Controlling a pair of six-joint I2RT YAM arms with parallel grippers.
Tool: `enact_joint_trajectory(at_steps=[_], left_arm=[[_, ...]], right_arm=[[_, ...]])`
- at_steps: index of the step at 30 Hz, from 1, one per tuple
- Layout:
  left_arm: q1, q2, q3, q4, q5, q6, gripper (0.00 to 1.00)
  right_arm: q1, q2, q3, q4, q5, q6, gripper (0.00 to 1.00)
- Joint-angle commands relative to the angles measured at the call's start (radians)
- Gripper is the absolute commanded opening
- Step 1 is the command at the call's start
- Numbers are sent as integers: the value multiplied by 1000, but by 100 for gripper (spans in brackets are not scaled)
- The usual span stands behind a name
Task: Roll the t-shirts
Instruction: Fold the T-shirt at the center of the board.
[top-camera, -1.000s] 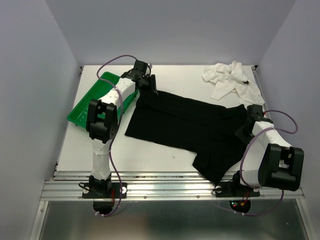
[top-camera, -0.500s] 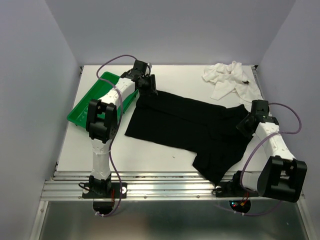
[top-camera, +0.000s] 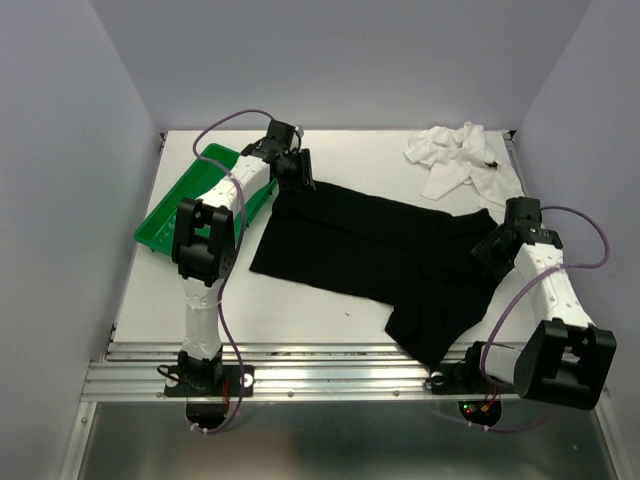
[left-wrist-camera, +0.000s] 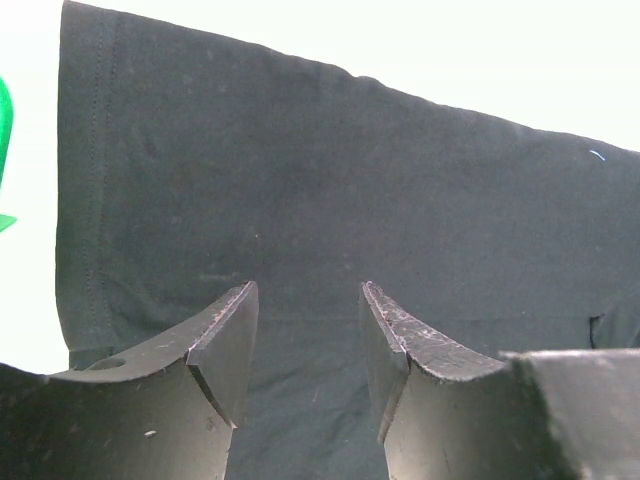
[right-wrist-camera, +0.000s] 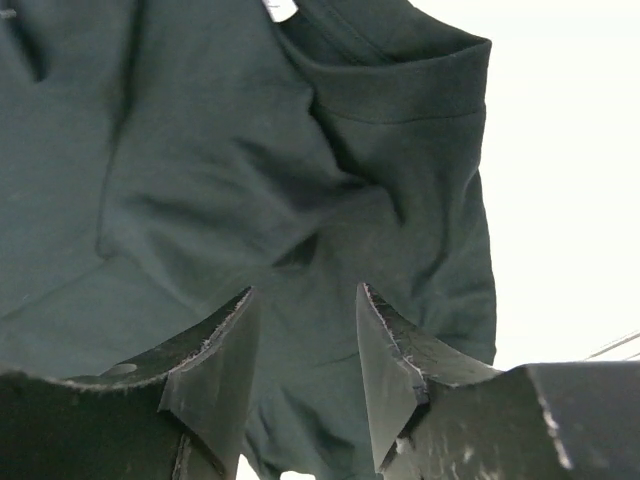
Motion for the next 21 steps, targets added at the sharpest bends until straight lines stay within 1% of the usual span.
enact_joint_trajectory(at_steps=[1, 9, 12, 13, 14, 15, 16, 18, 21], left_arm=[[-5, -64, 14, -2, 11, 19, 56], [-4, -68, 6, 2, 17, 16, 56], [-5, -70, 4, 2, 17, 19, 56], [-4, -70, 3, 2, 16, 19, 56], [-5, -73, 3, 0, 16, 19, 56], [-5, -71, 3, 0, 16, 21, 56], [-5, -75, 3, 0, 14, 21, 56], [-5, -76, 0, 0, 13, 22, 55], [-5, -73, 4, 3, 16, 21, 56]], right_arm=[[-5, 67, 7, 39, 27, 43, 49], [-5, 216, 3, 140, 93, 36, 52], [-5, 271, 0, 176, 93, 36, 52], [-5, 284, -8, 188, 87, 34, 50], [-5, 293, -8, 200, 87, 36, 45], [-5, 305, -5, 200, 84, 39, 24], [-5, 301, -3, 200, 79, 39, 16], [-5, 276, -5, 199, 75, 42, 2], [-5, 219, 10, 164, 73, 33, 1]])
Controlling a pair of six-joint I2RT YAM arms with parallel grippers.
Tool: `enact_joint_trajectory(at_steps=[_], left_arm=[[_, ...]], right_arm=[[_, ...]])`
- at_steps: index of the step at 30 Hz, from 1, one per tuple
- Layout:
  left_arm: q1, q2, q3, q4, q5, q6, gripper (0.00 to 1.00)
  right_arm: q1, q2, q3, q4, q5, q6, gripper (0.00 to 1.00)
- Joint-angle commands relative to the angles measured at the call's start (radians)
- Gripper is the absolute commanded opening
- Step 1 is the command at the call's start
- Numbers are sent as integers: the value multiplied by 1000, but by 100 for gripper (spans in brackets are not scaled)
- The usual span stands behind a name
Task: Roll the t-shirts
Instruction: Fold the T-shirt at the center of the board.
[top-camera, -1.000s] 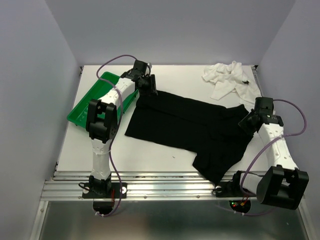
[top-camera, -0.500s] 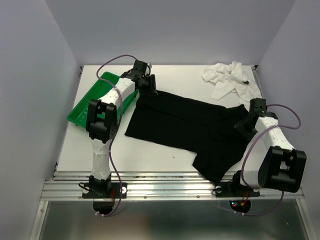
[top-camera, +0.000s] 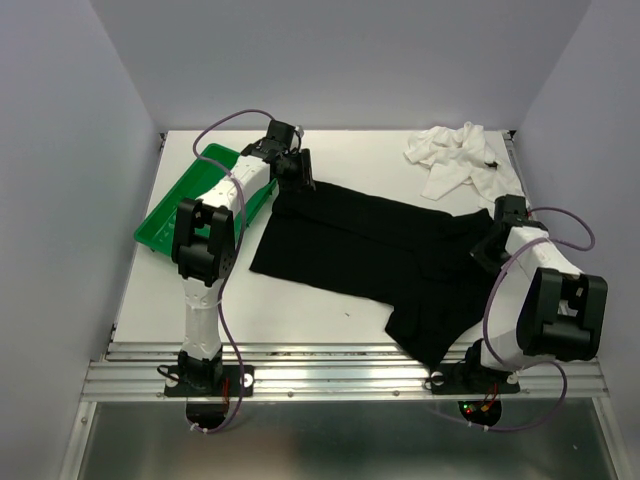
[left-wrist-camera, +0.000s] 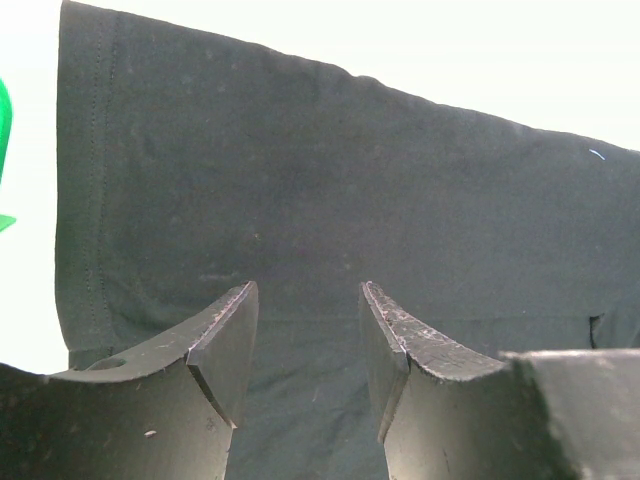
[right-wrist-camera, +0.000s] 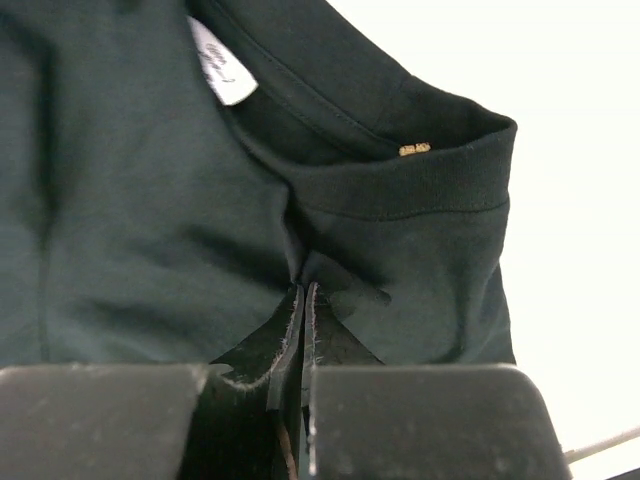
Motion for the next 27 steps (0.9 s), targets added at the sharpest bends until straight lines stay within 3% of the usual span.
enact_joint_trajectory(at_steps=[1, 19, 27], left_arm=[[-5, -68, 6, 1, 14, 19, 56], [-2, -29, 49, -14, 21, 18, 55], [-4, -13, 61, -16, 36, 10, 56]], right_arm=[[-5, -105, 15, -13, 9, -4, 1], [4, -371, 101, -318, -114, -38, 1], [4, -429, -62, -315, -204, 25, 1]])
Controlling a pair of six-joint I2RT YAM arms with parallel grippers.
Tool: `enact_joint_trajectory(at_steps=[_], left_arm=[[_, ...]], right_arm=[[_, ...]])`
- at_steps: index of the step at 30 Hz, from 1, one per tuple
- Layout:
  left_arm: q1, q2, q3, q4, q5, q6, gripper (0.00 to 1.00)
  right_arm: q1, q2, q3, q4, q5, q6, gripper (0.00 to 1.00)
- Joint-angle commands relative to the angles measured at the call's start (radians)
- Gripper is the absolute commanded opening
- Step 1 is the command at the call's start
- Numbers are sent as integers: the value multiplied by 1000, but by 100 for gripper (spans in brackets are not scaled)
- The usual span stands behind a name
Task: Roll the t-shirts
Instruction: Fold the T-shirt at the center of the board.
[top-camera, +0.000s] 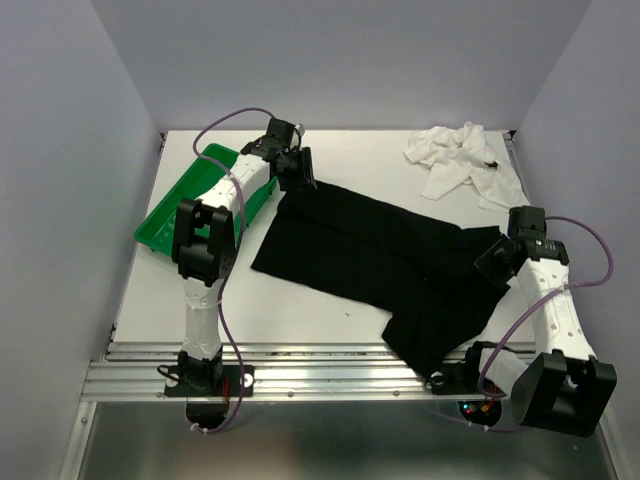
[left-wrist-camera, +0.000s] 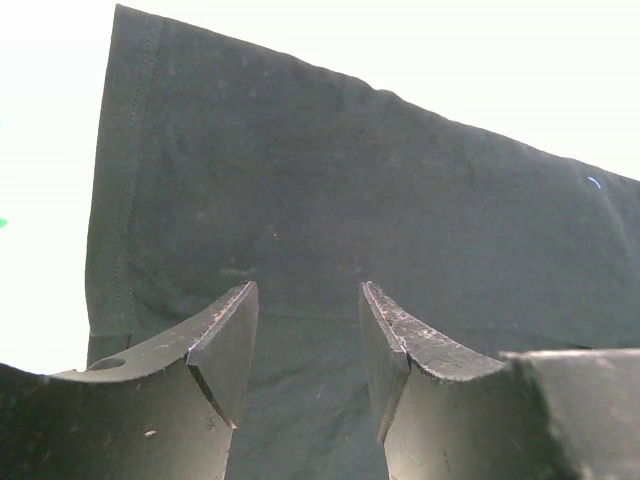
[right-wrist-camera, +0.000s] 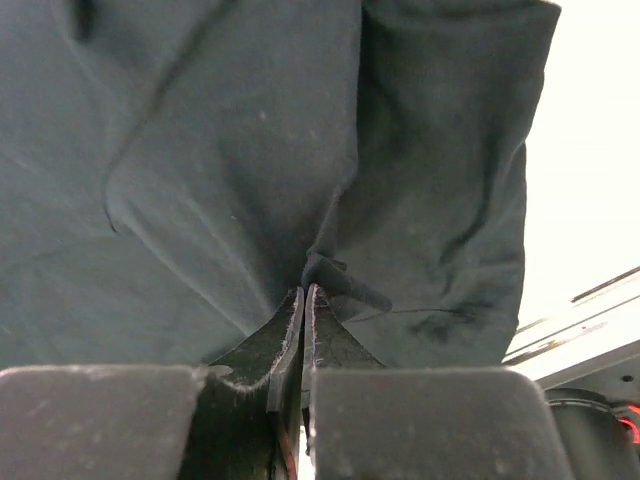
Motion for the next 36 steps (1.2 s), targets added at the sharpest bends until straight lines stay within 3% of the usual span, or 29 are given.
enact_joint_trajectory(at_steps=[1, 4, 5, 8, 10, 17, 26, 36], left_arm=[[-4, -14, 45, 1, 23, 11, 56], [-5, 9, 66, -2, 51, 8, 55], [-5, 14, 81, -5, 57, 8, 56], [-16, 45, 114, -19, 75, 9, 56], [-25, 63, 152, -27, 84, 12, 56], [-47, 161, 223, -48, 81, 3, 56], [-37, 236, 230, -45, 51, 0, 56], [-4, 278, 198, -48, 18, -12, 55]], right_arm=[[15, -31, -94, -18, -95, 50, 1], [15, -34, -139, -1, -103, 61, 6], [15, -33, -137, -4, -96, 56, 12], [15, -25, -81, -13, -50, 49, 46], [15, -1, -38, -10, -27, 36, 51], [15, 186, 131, 91, 141, 18, 48], [15, 499, 257, 269, 179, 15, 33], [-43, 763, 326, 329, 234, -25, 32]])
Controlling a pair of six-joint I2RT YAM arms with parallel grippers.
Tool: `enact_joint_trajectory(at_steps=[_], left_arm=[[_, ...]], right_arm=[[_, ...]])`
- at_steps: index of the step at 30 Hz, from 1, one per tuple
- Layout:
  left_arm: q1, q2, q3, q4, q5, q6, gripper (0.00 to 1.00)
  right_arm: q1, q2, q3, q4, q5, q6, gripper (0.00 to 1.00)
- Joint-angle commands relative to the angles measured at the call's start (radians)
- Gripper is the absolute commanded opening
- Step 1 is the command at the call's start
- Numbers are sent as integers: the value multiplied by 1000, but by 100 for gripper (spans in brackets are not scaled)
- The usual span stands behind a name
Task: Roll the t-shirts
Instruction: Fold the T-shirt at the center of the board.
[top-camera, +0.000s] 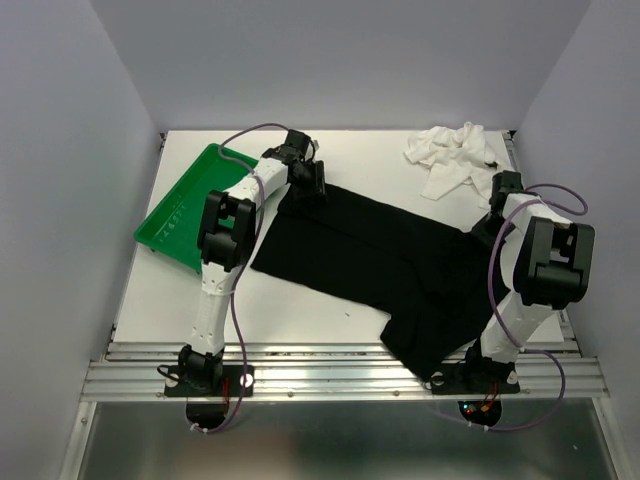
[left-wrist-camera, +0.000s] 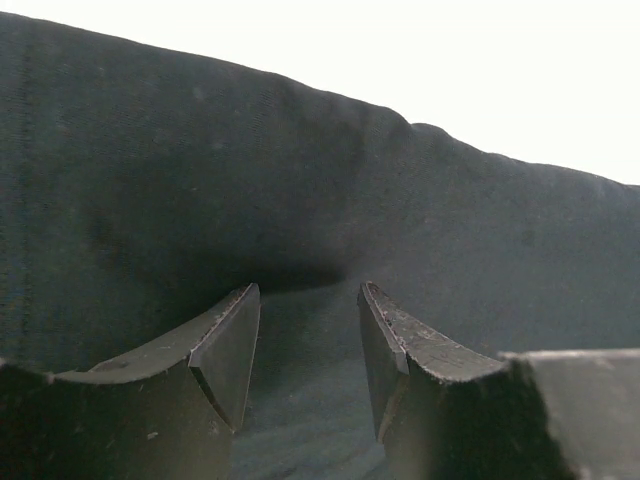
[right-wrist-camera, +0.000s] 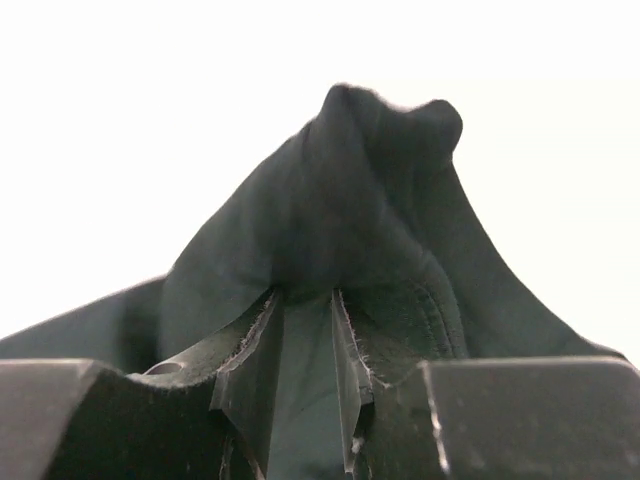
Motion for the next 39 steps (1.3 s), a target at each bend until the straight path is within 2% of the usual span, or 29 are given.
enact_joint_trajectory(at_steps=[1, 8, 13, 19, 26, 32, 36, 39], left_arm=[[29, 7, -9, -13, -36, -3, 55], [55, 7, -87, -1, -45, -12, 55], [60, -3, -126, 11, -53, -17, 55], [63, -25, -118, 7, -57, -15, 55], [46, -86, -80, 31, -1, -10, 55], [37, -28, 8, 33, 12, -14, 55], [38, 16, 40, 7, -19, -17, 55], [41, 8, 3, -9, -62, -17, 55]], right_arm=[[-51, 52, 17, 47, 72, -24, 32], [-81, -3, -115, 108, 98, -12, 32], [-81, -121, -196, 148, 100, 27, 32], [-81, -207, -183, 150, 134, -5, 32], [-81, -166, -135, 142, 100, -41, 33], [-81, -46, -100, 170, 92, -56, 32], [-81, -11, -106, 161, 123, -21, 31], [-81, -40, -149, 153, 153, 7, 29]])
